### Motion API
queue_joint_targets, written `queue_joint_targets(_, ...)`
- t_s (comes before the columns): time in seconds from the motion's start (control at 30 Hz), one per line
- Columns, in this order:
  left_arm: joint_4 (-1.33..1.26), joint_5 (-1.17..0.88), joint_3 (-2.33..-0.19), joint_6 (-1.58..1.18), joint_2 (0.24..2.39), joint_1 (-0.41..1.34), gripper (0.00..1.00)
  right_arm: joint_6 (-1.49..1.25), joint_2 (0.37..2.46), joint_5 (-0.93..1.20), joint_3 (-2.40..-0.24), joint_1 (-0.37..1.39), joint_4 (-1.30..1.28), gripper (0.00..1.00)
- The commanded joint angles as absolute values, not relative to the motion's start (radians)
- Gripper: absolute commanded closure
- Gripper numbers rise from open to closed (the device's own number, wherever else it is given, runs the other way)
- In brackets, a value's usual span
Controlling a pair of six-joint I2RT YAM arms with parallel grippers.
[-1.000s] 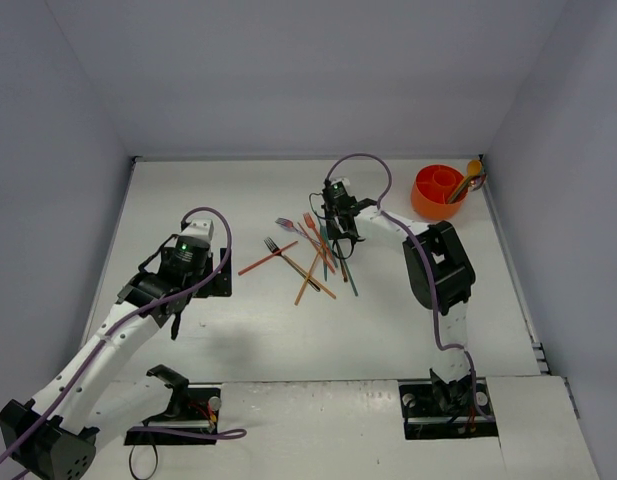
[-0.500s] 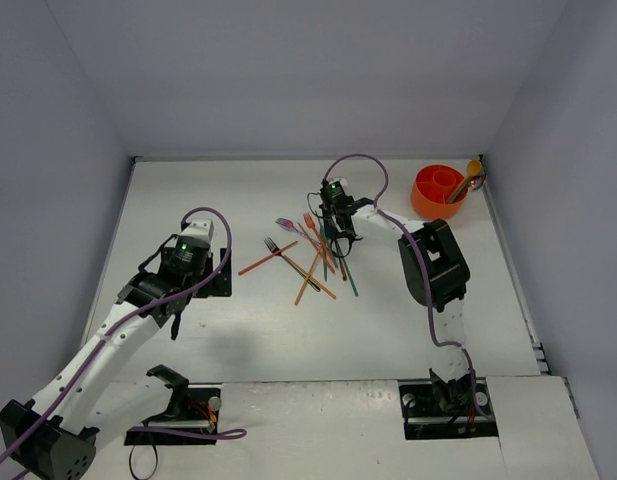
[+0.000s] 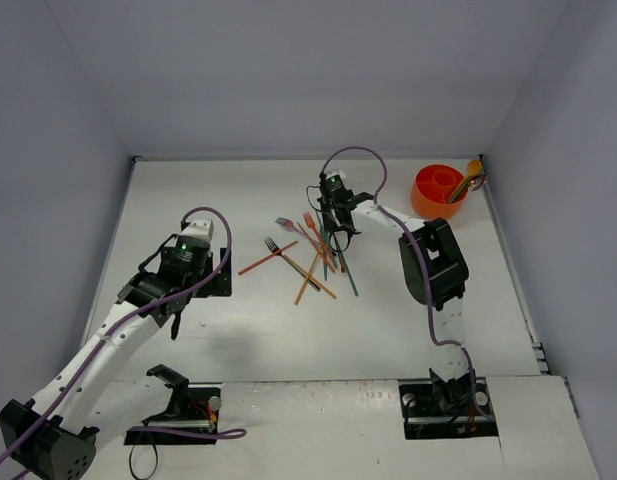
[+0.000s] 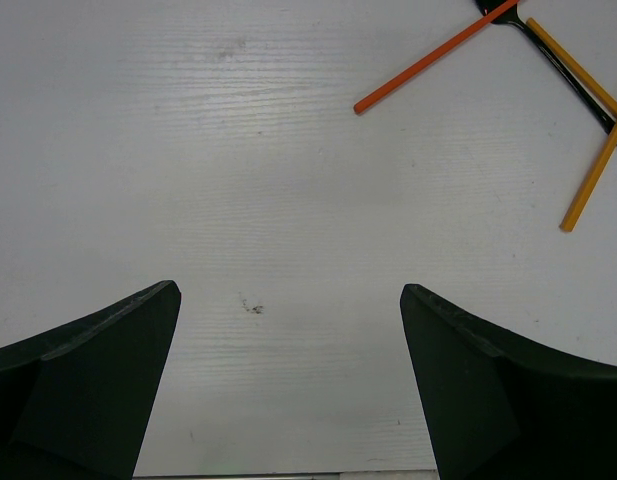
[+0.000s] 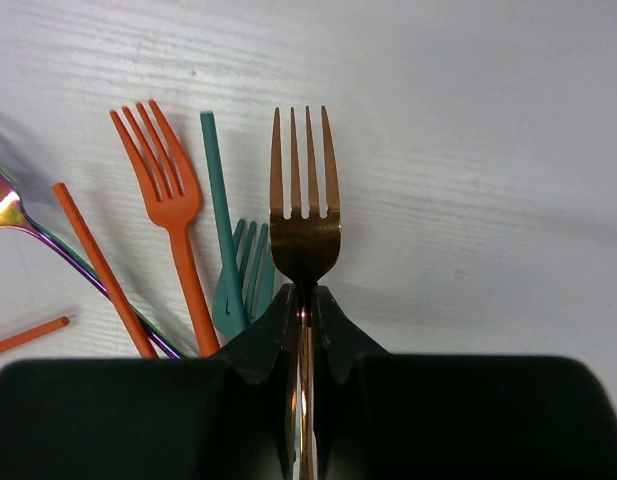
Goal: Sort the eating utensils into containers
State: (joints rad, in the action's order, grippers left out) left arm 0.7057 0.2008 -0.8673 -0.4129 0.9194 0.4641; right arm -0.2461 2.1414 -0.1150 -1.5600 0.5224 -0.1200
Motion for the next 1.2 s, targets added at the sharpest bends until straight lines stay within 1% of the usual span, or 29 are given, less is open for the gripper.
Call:
queue_joint_targets(0.0, 0.672, 0.222, -0.877, -0.413, 0.907, 0.459, 0.09, -0.17, 1.987, -0.117, -1.67, 0.481, -0.098, 1.0)
queue_joint_targets(0.17, 0.671, 0.225, -0.878, -0.414, 0.9, 0.459, 0.09, -0.093, 1.9, -0.02, -1.731, 0.374, -0.094, 1.0)
queue_joint_targets(0.27, 0.67, 0.23, -0.876, -0.414, 0.894, 0.459, 0.09, 0.031, 1.865, -0.008, -1.761, 0.314, -0.078, 1.0)
queue_joint_targets(0.33, 0.668, 0.232, -0.877, -0.413, 0.892, 0.459, 0.09, 0.093, 1.85, 0.07, -1.772, 0.265, -0.043, 1.0)
queue_joint_targets(0.4, 0.667, 0.232, -0.877, -0.412, 0.89, 0.459, 0.09, 0.129, 1.848, 0.118, -1.781, 0.212, -0.008, 1.0)
queue_joint_targets(0.43, 0.666, 0.234, -0.877, -0.411, 0.891, 0.459, 0.09, 0.147, 1.853, 0.185, -1.788, 0.154, 0.022, 1.0)
queue_joint_targets(0.63, 0.663, 0.245, -0.877, -0.407, 0.896, 0.457, 0.09, 0.186, 1.913, 0.256, -1.868, 0.04, 0.07, 1.0)
queue_joint_targets(0.83, 0.662, 0.246, -0.877, -0.405, 0.91, 0.457, 0.09, 0.129, 1.964, 0.113, -1.877, 0.019, 0.208, 1.0)
queue_joint_targets(1.0, 0.661, 0.248, -0.877, -0.402, 0.926, 0.457, 0.09, 0.064, 1.991, -0.111, -1.829, 0.033, 0.38, 1.0)
queue_joint_targets(1.17, 0.661, 0.25, -0.877, -0.402, 0.936, 0.457, 0.09, 0.006, 2.022, -0.265, -1.783, 0.046, 0.526, 1.0)
